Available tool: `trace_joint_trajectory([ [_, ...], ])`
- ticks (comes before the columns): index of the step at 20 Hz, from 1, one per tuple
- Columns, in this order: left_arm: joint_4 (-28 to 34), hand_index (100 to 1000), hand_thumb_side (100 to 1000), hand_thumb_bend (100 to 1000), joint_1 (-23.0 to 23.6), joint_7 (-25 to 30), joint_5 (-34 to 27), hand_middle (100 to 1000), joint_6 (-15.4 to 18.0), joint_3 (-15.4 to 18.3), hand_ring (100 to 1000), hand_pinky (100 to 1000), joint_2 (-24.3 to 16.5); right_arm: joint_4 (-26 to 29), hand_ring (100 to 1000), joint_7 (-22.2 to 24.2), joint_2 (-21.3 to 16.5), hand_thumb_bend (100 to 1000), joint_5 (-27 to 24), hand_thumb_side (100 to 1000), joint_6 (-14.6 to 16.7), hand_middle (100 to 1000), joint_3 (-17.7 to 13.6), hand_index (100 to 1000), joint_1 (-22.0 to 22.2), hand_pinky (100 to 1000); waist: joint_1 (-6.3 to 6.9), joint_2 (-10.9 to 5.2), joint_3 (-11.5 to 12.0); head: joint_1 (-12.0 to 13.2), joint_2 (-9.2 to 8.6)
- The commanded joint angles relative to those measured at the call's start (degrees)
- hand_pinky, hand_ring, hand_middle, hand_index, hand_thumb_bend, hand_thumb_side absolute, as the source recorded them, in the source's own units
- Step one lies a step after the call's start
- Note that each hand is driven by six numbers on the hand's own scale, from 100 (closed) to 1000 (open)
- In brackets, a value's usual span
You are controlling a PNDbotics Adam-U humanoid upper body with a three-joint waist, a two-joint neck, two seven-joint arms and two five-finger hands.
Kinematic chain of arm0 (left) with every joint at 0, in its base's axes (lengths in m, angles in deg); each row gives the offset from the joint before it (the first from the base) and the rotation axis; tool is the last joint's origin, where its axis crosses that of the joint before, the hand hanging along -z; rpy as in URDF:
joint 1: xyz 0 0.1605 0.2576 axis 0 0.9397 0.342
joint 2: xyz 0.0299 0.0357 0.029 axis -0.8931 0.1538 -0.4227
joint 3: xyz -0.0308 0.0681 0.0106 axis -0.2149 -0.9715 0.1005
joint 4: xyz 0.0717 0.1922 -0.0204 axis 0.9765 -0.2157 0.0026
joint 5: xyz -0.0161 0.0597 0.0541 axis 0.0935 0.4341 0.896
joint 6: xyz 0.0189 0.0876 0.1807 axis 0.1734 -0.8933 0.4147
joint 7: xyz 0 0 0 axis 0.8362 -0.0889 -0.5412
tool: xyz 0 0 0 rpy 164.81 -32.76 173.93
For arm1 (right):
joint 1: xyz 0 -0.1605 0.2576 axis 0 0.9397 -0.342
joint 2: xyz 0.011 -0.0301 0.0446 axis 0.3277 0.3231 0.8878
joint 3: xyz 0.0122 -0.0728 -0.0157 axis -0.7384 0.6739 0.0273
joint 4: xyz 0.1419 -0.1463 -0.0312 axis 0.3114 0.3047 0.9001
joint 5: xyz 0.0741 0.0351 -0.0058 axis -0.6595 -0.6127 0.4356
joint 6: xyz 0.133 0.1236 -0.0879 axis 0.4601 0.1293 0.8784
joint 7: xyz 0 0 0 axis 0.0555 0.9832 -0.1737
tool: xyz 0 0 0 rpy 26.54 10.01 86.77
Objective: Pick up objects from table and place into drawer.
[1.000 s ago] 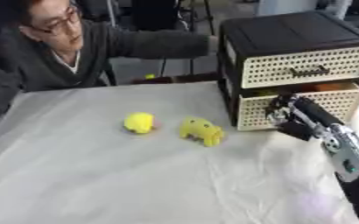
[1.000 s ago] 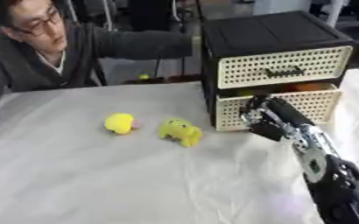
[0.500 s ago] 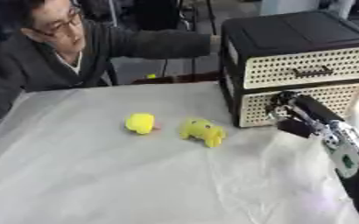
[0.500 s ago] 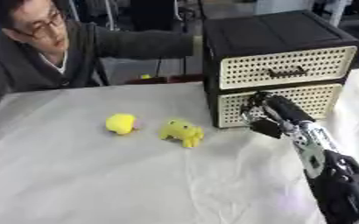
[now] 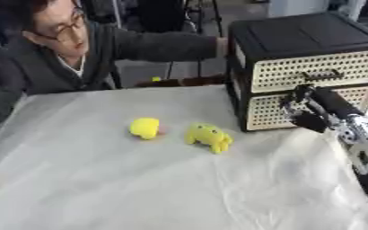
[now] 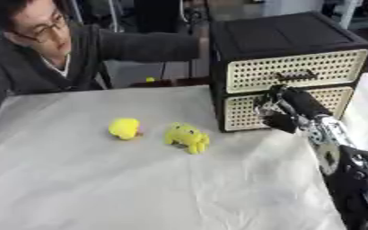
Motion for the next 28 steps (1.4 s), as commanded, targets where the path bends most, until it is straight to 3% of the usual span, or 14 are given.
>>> trace_joint_trajectory([
  [1,0.98,717,787,463,-0.01,0.1,0.19,502,-0.31,0.91,533,528,-1.26,7.33,694,-0.28,-2.6,100,-4.28,1000,0.44,734,-0.28,648,1.24,508,-0.46,-0.98,-0.48,0.59,-0.33],
  [8,0.98,714,799,462,1.28,0.96,1.01,496,-0.83,1.11,527,526,-1.58,25.72,682,2.28,-4.96,100,-17.19,924,-0.5,730,-0.62,641,12.33,499,-2.34,-1.63,-2.76,1.79,0.17],
  [13,0.98,712,804,457,2.05,1.57,1.59,493,-0.99,1.28,525,525,-1.42,34.46,675,4.01,-5.72,100,-24.24,921,-2.63,729,-1.75,637,19.22,492,-2.85,-1.7,-3.55,2.49,0.37],
  [20,0.98,687,816,442,3.63,2.22,2.76,484,-1.21,1.53,516,520,-0.65,39.49,666,5.28,-4.0,100,-28.75,910,-4.38,730,-3.42,624,26.66,479,-2.77,-1.59,-4.24,3.21,0.89],
  [28,0.98,680,824,432,4.87,2.66,3.11,478,-1.54,1.77,511,519,0.3,41.01,661,5.48,-1.78,100,-30.07,908,-5.57,730,-5.01,614,30.66,476,-2.53,-1.7,-5.1,3.69,1.12],
])
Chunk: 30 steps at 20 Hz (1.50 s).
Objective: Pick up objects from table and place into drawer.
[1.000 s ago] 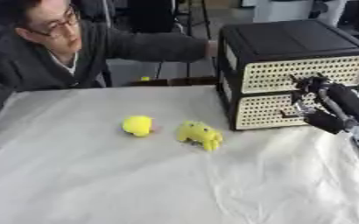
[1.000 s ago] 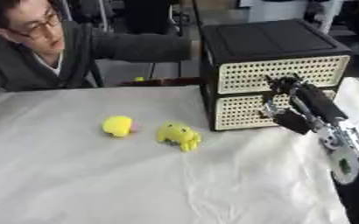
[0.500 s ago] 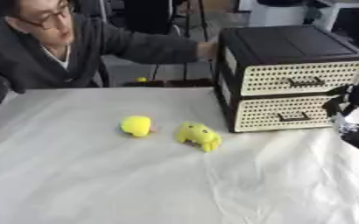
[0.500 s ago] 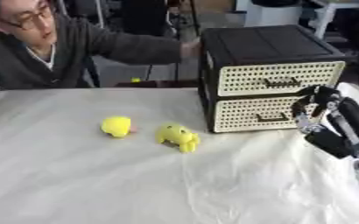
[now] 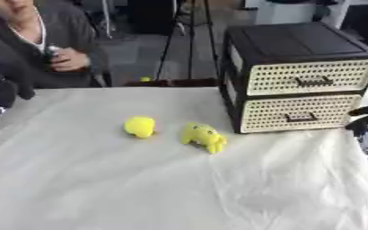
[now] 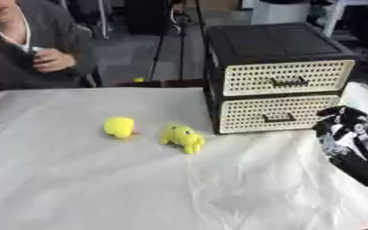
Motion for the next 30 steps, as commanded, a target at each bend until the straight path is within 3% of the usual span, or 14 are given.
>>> trace_joint_trajectory([
  [1,0.98,680,825,430,0.14,0.19,0.23,478,-0.06,0.83,510,519,-0.51,1.86,661,-0.12,-0.1,100,-0.7,908,-0.46,730,-1.03,614,0.05,476,0.07,-0.49,-0.24,0.26,0.25],
  [30,0.62,661,836,411,1.82,1.02,1.0,464,-0.42,0.81,496,512,1.36,3.05,658,0.86,1.76,100,-0.87,906,-0.56,729,-1.08,610,0.99,476,0.38,-0.21,-0.4,1.06,0.32],
])
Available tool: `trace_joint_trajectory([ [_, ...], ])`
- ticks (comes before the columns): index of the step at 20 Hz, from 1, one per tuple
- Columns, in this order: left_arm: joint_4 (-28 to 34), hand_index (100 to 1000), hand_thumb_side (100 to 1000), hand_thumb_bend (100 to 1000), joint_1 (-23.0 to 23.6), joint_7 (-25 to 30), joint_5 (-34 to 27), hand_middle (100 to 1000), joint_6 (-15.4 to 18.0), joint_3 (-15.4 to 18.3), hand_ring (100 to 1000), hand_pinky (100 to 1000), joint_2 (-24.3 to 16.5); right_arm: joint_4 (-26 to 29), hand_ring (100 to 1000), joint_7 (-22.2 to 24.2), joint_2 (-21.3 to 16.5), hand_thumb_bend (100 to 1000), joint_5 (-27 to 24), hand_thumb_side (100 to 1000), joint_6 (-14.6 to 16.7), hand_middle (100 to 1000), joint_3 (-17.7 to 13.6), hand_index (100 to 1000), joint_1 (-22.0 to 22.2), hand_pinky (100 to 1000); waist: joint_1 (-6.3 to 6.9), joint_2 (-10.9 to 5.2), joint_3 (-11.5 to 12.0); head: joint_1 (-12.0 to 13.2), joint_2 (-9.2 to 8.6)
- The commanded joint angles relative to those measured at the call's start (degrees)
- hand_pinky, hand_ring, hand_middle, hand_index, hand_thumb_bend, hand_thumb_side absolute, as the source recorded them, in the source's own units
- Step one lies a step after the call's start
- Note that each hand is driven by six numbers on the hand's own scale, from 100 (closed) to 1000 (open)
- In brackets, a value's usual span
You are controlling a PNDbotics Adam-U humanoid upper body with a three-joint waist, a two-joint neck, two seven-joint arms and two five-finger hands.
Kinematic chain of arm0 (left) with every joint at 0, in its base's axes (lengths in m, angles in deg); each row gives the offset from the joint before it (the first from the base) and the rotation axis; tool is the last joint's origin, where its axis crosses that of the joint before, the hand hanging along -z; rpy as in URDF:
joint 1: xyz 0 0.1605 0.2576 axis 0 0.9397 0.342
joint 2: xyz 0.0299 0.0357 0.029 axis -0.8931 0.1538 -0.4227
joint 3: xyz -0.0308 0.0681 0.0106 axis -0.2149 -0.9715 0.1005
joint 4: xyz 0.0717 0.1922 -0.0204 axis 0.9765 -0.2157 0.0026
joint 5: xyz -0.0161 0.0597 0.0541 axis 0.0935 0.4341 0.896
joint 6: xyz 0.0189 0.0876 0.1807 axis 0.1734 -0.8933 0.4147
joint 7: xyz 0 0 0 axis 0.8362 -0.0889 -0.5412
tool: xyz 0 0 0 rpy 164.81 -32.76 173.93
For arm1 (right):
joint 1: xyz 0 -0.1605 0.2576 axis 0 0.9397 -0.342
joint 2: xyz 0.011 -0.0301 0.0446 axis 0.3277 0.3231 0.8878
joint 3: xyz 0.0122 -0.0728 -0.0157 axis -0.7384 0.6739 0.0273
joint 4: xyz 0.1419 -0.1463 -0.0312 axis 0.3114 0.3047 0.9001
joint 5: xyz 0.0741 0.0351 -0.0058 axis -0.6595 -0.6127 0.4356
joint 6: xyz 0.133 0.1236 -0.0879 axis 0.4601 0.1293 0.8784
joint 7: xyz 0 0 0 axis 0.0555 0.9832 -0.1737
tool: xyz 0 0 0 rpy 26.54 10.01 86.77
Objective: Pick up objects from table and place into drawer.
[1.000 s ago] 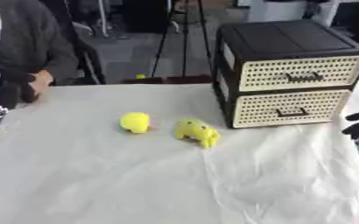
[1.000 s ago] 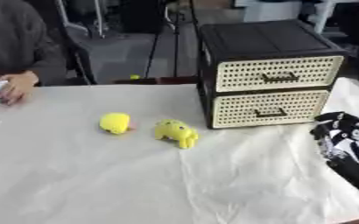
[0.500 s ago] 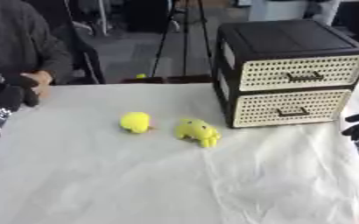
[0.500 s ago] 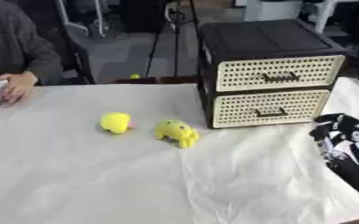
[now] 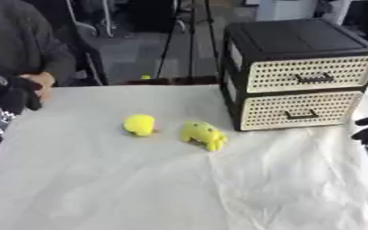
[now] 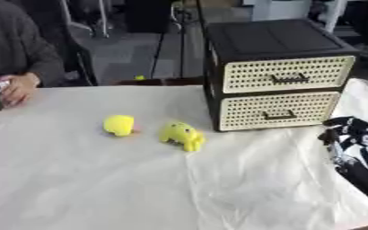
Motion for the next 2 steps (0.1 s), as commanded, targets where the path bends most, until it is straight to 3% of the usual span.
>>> trace_joint_trajectory([
  [1,0.75,661,836,411,-0.36,0.19,0.14,464,0.03,0.52,496,512,-0.76,1.36,658,-0.03,-0.41,100,-0.1,906,0.02,729,-0.32,609,-0.46,476,-0.02,-0.52,0.01,0.12,0.2],
  [2,0.78,661,836,411,-0.39,0.24,0.12,464,0.05,0.48,496,512,-0.77,1.36,659,-0.02,-0.39,100,-0.08,904,0.0,729,-0.31,610,-0.49,476,-0.04,-0.52,0.04,0.12,0.15],
])
